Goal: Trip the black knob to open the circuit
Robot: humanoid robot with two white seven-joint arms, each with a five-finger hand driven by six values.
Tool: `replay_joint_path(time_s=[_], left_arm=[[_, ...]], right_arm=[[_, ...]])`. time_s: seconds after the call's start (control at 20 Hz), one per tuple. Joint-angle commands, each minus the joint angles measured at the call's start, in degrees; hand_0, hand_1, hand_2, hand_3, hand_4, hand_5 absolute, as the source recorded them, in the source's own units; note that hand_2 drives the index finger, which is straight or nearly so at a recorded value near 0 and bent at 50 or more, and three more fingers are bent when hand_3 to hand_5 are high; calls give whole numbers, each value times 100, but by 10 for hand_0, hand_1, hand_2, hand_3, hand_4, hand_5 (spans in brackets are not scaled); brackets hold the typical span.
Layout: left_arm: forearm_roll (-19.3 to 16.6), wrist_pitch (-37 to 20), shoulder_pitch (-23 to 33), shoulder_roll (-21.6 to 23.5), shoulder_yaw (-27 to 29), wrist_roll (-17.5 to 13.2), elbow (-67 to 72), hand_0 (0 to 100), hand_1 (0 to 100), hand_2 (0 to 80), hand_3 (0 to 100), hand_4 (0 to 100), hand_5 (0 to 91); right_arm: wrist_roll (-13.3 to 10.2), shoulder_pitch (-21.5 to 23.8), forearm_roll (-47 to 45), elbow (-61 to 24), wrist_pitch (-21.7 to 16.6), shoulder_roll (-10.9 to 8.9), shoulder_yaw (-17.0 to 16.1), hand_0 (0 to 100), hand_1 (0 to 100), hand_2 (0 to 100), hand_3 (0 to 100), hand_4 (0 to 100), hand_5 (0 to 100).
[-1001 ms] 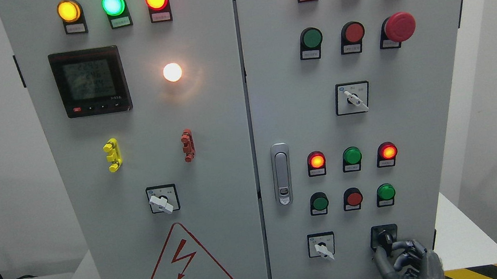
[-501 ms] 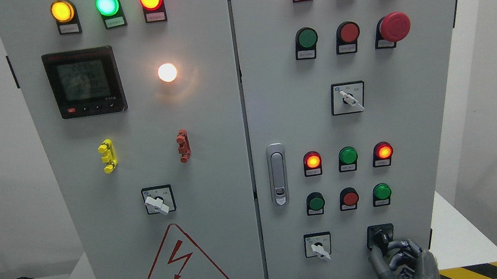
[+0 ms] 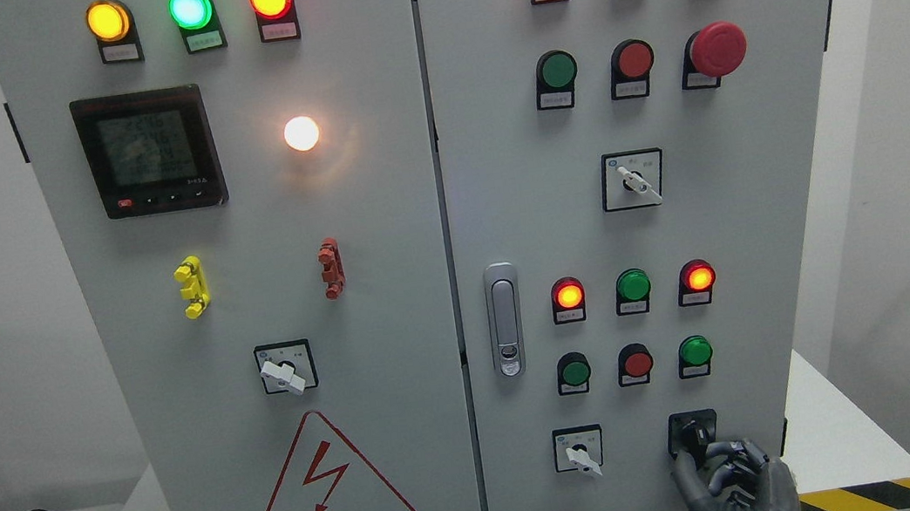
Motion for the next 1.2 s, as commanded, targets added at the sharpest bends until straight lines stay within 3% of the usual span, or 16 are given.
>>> replay_joint_path(time_s=[0.0, 1.15], left_arm=[[-176, 2, 0, -4, 0, -4, -2, 120, 389, 0, 0, 0, 0], [-176, 2, 0, 5, 0, -4, -2, 120, 389, 0, 0, 0, 0]], right_arm=[[2, -8, -102, -9, -22, 1, 41, 471, 868, 581, 932, 864, 945], [11, -16, -366, -9, -13, 1, 138, 479, 873, 584, 937, 869, 948]])
